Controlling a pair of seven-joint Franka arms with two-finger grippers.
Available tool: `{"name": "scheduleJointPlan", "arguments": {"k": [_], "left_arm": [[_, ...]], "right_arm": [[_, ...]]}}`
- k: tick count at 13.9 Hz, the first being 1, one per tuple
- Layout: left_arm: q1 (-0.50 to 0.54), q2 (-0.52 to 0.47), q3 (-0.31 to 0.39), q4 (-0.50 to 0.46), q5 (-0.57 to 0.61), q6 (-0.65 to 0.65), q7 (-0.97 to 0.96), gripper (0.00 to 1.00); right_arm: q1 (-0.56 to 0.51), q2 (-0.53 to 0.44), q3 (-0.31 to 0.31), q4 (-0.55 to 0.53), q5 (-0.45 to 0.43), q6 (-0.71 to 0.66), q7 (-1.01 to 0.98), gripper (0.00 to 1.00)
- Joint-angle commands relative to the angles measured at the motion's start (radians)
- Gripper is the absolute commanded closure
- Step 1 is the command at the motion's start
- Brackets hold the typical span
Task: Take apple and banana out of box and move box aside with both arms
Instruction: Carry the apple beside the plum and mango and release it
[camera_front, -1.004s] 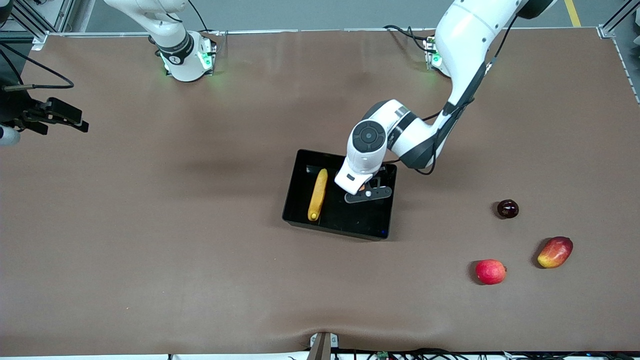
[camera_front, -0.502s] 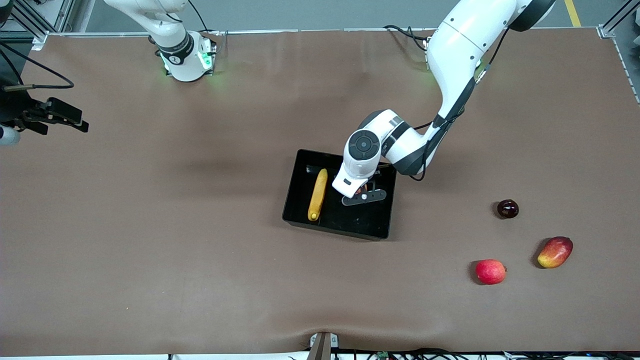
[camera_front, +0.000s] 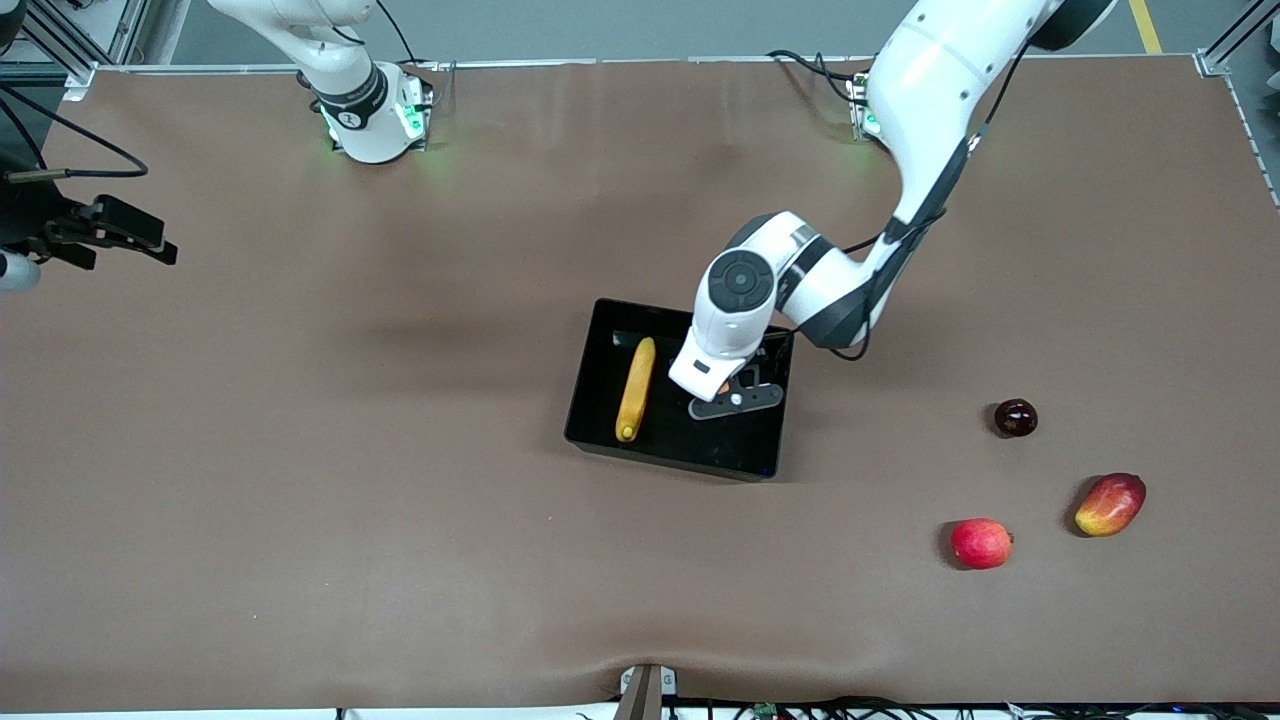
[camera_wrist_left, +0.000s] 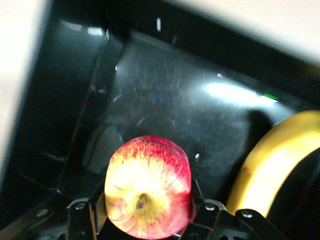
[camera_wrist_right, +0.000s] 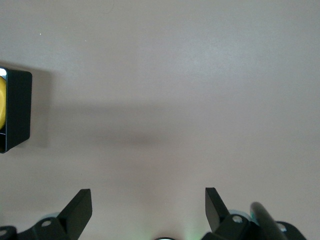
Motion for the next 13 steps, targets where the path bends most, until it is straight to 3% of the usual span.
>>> {"name": "scheduleJointPlan", "arguments": {"k": [1,5,10,13], "left_arm": [[0.056,-0.088,0.0,0.037,0.018,-0.071,0.087,1.0],[0.172,-0.107,-0.007,0.127,0.004,-0.165,0.291,1.0],[0.383,-0.094,-0.003,0.118,0.009,-0.171,0.621,1.0],[0.516,-0.032,0.0,0.121,0.021,-0.154,0.827,1.0]], "right_arm": [[-0.02,0.002,0.01,0.002,0.011,-0.007,0.006,0.0],[-0.022,0.002,0.01,0.003,0.014,-0.005,0.006,0.0],[-0.022,0.004,0.01,0.003,0.014,-0.005,0.006,0.0],[-0.022,0.004,0.01,0.003,0.014,-0.005,0.006,0.0]]}}
